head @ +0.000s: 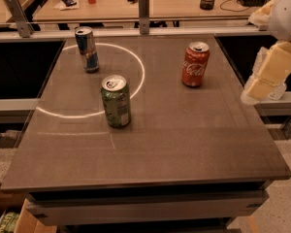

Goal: Knock redbull can over

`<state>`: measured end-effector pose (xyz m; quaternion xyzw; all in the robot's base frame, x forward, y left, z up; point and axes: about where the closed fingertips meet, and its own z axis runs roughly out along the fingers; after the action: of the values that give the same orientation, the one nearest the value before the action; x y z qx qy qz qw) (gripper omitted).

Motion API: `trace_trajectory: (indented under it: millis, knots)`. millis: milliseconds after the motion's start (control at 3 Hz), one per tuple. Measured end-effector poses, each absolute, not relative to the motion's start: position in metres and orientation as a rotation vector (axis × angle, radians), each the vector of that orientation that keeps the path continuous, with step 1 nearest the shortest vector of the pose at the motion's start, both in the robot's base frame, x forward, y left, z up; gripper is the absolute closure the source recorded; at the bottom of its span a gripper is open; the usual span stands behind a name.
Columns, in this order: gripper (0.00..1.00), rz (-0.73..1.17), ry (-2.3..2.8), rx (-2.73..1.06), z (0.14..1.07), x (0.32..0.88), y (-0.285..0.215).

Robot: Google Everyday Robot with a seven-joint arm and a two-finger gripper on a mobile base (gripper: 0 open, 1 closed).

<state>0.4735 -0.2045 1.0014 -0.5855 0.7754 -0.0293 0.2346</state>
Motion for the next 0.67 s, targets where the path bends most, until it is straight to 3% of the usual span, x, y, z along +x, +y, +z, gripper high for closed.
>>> trace_trajectory:
  millis: [667]
  knots:
    - [0.00, 0.099, 2.075, -1.267, 1.033, 0.521, -0.186]
